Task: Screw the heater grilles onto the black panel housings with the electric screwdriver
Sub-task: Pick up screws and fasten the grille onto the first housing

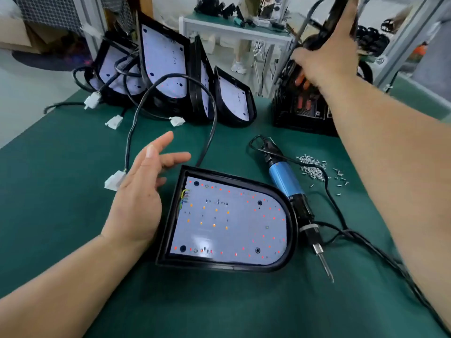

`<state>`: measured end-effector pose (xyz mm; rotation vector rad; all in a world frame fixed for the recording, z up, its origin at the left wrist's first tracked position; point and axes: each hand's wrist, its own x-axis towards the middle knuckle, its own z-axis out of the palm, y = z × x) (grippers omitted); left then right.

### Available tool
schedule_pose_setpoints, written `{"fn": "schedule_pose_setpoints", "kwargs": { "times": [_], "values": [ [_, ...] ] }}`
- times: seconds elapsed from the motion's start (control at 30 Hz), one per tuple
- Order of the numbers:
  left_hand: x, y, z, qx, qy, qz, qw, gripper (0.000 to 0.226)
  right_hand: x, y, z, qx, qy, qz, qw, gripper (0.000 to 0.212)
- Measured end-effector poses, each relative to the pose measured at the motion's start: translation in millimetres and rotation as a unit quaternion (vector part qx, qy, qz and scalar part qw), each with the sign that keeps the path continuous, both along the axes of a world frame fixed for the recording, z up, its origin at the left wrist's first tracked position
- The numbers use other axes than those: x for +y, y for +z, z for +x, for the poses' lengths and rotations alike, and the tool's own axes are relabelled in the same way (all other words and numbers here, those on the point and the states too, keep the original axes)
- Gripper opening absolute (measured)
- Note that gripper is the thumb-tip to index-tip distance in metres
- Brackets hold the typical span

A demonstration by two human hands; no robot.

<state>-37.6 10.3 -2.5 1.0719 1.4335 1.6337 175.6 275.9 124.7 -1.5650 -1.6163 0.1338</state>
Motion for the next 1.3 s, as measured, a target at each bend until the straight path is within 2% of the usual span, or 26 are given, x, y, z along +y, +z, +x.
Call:
{"fn": "schedule_pose_setpoints", "kwargs": {
  "times": [0.07,0.13,0.17,0.27,0.3,0.37,0.43,0.53,0.63,0.67,0.77,0.83,0.87,0.93,1.07,1.13,1.2,1.3],
  "values": [
    [2,7,-1,0.024,0.009,0.004,1.000,0.038,-29,16,-6,0.087,0.072,0.010,0.994,0.082],
    [2,18,-1,0.063,0.008,0.026,0.998,0.035,-68,22,-12,0.195,0.164,-0.012,0.967,0.057],
    [1,27,-1,0.082,0.001,0.047,0.995,0.034,-90,22,-17,0.223,0.164,-0.011,0.961,0.058],
    [-1,57,9,0.141,-0.063,0.099,0.983,0.045,-160,10,-35,0.309,0.203,-0.051,0.928,0.104],
    [-1,64,15,0.154,-0.094,0.109,0.977,0.051,-180,1,-40,0.347,0.232,-0.079,0.905,0.106],
    [-2,74,29,0.200,-0.123,0.140,0.962,0.059,-212,-18,-47,0.409,0.251,-0.135,0.867,0.096],
    [-6,73,37,0.229,-0.081,0.152,0.958,0.056,-232,-35,-48,0.421,0.245,-0.188,0.853,0.084],
    [-13,61,30,0.174,-0.049,0.113,0.977,0.049,-251,-48,-33,0.387,0.237,-0.255,0.854,0.079],
    [-18,52,16,0.040,-0.098,-0.010,0.994,0.054,-263,-58,-14,0.313,0.236,-0.298,0.870,0.066],
    [-19,49,13,0.029,-0.117,-0.048,0.992,0.051,-267,-61,-10,0.278,0.235,-0.310,0.878,0.060],
    [-25,48,7,0.096,-0.115,-0.119,0.982,0.049,-271,-73,-5,0.239,0.219,-0.286,0.902,0.022],
    [-28,52,4,0.233,-0.093,-0.138,0.958,0.060,-270,-83,-1,0.127,0.190,-0.193,0.954,0.008],
    [-30,53,5,0.313,-0.080,-0.144,0.935,0.070,-270,-87,0,0.058,0.175,-0.144,0.972,0.015],
    [-35,55,10,0.426,-0.053,-0.143,0.892,0.080,-273,-93,-1,-0.024,0.164,-0.081,0.983,0.003],
    [-45,52,18,0.547,-0.010,-0.148,0.824,0.083,-277,-107,-5,-0.057,0.201,-0.036,0.977,0.022],
    [-50,51,11,0.585,0.010,-0.150,0.797,0.084,-277,-110,-6,-0.070,0.215,-0.048,0.973,0.024],
    [-51,47,0,0.554,0.006,-0.156,0.818,0.087,-276,-113,-5,-0.084,0.224,-0.068,0.969,0.024],
    [-47,36,-13,0.427,-0.026,-0.207,0.880,0.089,-275,-114,-5,-0.116,0.231,-0.064,0.964,0.027]
  ]
}}
